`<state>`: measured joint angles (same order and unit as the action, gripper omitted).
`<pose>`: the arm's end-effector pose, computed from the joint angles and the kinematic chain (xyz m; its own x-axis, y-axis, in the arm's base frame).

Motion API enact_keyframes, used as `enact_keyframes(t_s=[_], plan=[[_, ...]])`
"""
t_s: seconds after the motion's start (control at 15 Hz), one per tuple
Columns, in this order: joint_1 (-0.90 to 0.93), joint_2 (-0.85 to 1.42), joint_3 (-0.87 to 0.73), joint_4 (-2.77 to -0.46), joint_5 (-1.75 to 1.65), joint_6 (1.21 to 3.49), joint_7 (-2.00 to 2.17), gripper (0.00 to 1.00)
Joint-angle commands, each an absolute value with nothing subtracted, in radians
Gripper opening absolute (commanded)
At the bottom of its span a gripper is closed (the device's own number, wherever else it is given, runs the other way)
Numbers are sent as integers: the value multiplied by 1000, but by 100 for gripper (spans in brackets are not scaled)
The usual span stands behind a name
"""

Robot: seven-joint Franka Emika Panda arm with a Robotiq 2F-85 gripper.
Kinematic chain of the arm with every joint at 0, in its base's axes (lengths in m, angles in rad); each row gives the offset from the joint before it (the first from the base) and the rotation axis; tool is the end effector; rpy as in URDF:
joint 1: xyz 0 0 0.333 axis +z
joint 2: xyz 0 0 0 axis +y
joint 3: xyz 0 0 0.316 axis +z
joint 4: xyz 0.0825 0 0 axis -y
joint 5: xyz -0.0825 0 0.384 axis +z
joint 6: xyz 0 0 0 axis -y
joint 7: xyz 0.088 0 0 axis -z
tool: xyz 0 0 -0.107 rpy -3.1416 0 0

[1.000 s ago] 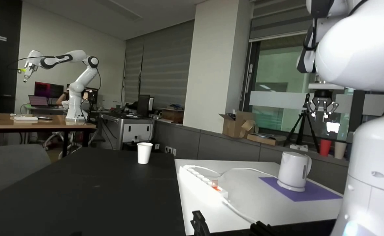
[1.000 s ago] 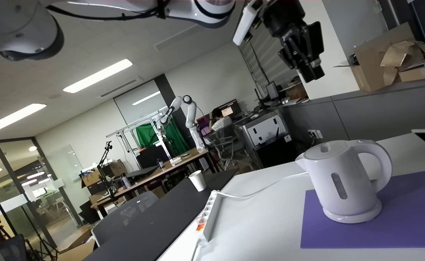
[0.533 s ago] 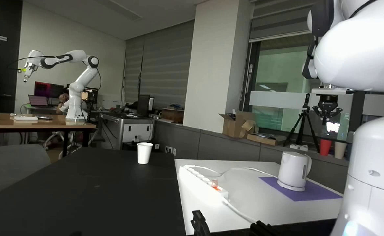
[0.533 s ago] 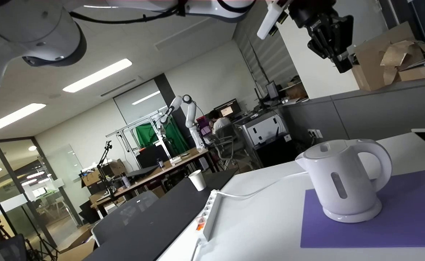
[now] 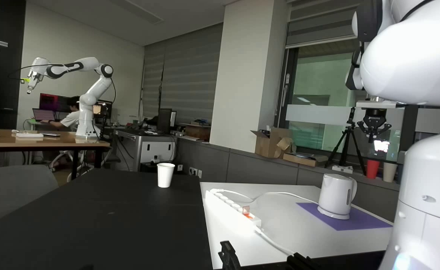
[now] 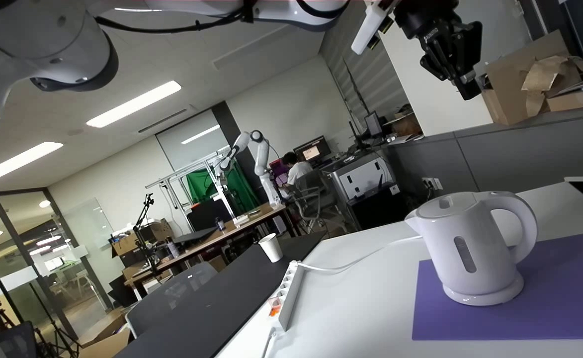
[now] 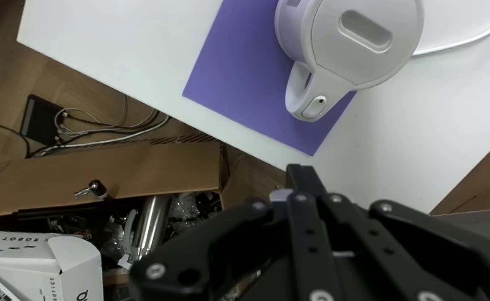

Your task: Turn off the electric kettle

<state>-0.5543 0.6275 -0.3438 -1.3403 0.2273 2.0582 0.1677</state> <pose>0.5098 -0.5297 0.3880 0.4605 -0.8792 0.1220 -0.8834 -0.4674 -0.0341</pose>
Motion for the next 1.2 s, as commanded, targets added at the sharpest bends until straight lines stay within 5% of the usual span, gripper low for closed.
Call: enact_keyframes(t_s=[0.0, 0.27, 1.13], plan=[[-567, 631, -328, -1330, 218, 2053, 173, 1], [-567, 631, -328, -1330, 218, 2053, 173, 0], [-679, 1106, -263, -799, 394, 1854, 393, 0]])
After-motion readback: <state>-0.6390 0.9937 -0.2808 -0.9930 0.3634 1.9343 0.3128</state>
